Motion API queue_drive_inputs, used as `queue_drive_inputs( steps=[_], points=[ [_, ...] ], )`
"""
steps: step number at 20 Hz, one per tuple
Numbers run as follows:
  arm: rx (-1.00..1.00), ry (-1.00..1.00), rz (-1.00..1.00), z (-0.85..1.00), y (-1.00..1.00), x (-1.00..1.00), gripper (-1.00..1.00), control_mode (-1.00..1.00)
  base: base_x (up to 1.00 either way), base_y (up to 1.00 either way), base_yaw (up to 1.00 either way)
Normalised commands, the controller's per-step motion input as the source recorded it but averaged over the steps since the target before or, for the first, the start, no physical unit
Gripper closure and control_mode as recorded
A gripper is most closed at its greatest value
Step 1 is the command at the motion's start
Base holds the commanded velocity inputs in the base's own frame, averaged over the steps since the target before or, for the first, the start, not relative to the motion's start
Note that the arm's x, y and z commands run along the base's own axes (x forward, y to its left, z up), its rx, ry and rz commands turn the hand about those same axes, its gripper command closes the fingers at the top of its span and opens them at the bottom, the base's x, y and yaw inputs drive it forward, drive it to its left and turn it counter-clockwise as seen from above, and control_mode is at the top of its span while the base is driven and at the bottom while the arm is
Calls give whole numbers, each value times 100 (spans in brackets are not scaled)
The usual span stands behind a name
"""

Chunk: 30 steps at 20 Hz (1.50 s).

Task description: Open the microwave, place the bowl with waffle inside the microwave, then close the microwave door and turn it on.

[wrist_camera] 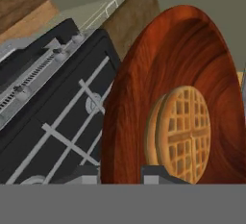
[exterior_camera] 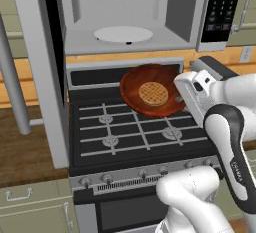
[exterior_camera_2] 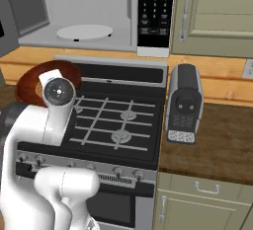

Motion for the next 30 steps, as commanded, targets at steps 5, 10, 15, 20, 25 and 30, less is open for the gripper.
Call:
queue_drive_inputs(
  steps=[5, 10, 15, 20, 25, 30],
  points=[
    [7, 29, -20, 98, -15, -11, 100, -100, 0, 0, 0],
    [13, 8, -33, 100, 0, 0, 100, -100, 0, 0, 0],
    [27, -7, -15, 97, -16, 0, 100, -100, 0, 0, 0],
    [8, 0, -4, 36, 14, 24, 100, -100, 0, 0, 0],
    [-2, 2, 0, 3, 53, 64, 100, -100, 0, 0, 0],
    [-11, 6, 0, -14, 37, 92, 100, -100, 0, 0, 0]
  ],
)
